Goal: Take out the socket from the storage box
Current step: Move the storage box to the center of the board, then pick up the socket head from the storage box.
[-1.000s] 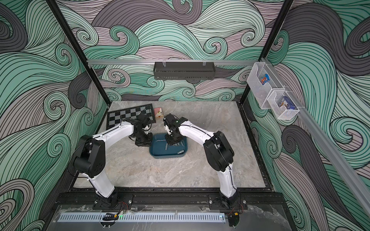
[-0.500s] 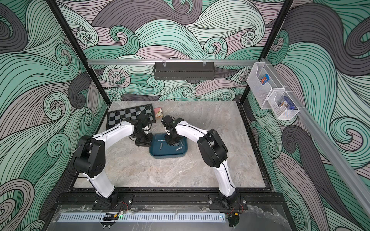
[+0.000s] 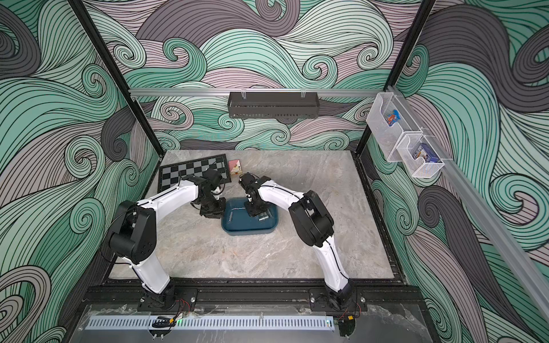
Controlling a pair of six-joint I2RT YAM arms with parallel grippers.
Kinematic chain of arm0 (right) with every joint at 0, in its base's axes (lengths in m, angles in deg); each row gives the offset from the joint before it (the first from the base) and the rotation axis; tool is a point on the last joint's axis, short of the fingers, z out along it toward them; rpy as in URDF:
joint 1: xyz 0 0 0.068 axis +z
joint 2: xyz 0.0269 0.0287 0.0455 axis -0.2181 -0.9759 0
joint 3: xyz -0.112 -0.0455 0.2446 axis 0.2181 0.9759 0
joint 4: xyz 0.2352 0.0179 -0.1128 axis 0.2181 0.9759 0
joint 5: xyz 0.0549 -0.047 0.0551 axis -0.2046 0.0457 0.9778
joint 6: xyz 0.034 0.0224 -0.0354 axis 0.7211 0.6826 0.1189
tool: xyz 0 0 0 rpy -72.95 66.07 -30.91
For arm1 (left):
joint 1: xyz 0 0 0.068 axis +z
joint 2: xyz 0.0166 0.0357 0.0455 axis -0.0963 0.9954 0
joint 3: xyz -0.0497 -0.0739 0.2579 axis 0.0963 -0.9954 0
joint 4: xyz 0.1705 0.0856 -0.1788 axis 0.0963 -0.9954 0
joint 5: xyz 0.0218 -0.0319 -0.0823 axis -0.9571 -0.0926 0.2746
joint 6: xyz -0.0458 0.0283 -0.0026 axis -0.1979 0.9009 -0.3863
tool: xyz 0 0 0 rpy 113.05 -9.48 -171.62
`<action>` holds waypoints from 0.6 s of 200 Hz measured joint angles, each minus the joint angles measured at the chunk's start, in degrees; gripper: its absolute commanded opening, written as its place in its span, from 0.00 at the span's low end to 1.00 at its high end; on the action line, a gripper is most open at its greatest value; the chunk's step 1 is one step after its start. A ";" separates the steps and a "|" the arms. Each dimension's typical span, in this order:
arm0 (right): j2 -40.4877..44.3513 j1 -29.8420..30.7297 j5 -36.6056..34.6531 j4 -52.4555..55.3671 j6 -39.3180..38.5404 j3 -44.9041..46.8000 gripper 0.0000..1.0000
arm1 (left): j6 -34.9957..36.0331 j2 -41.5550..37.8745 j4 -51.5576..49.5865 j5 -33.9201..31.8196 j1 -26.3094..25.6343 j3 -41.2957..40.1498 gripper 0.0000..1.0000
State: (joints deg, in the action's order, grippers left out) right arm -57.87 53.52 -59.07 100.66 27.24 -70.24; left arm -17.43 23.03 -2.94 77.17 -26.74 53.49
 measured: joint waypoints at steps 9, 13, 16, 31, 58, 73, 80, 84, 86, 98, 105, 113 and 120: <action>-0.79 0.11 -0.35 0.02 0.00 -0.09 0.30 | -0.02 -0.02 0.02 0.00 0.00 0.00 0.27; -1.07 0.17 -0.46 0.00 0.00 -0.09 0.30 | 0.02 -0.02 0.02 0.02 0.00 0.00 0.28; -1.27 0.17 -0.63 0.09 -0.07 -0.15 0.30 | 0.02 -0.02 0.02 0.02 0.00 -0.02 0.28; -1.38 0.35 -0.98 -0.07 0.07 -0.96 0.30 | 0.00 -0.07 0.04 0.02 0.00 -0.02 0.28; -1.77 0.81 -1.97 -0.07 0.28 -1.09 0.25 | 0.02 -0.44 0.04 0.00 0.00 -0.17 0.28; -1.86 0.92 -2.43 -0.09 0.96 -1.14 0.21 | 0.02 -0.72 0.00 0.00 0.00 -0.35 0.28; -1.86 0.98 -2.54 -0.07 1.38 -1.25 0.21 | 0.02 -0.81 0.00 0.00 0.00 -0.37 0.28; -1.86 1.01 -2.56 -0.04 1.38 -1.33 0.20 | 0.02 -0.87 0.02 0.00 0.00 -0.37 0.28; -1.86 1.01 -2.58 -0.02 1.46 -1.36 0.20 | 0.02 -0.90 0.04 0.00 0.00 -0.37 0.28; -1.86 1.01 -2.58 0.02 1.75 -1.51 0.19 | 0.02 -1.16 0.07 -0.15 0.00 -0.57 0.29; -1.86 1.01 -2.56 0.02 1.95 -1.60 0.18 | 0.02 -1.55 0.04 -0.22 0.00 -0.79 0.29; -1.86 1.03 -2.54 0.04 2.21 -1.66 0.17 | 0.02 -1.97 0.00 -0.37 0.00 -0.98 0.30; -1.86 1.07 -2.54 0.04 2.51 -1.70 0.17 | 0.02 -2.60 0.09 -0.55 0.00 -1.22 0.31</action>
State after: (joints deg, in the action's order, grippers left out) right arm -59.72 54.60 -61.60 100.70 29.75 -71.94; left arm -17.41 20.42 -2.85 76.62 -26.74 52.27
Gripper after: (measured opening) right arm 0.210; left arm 0.295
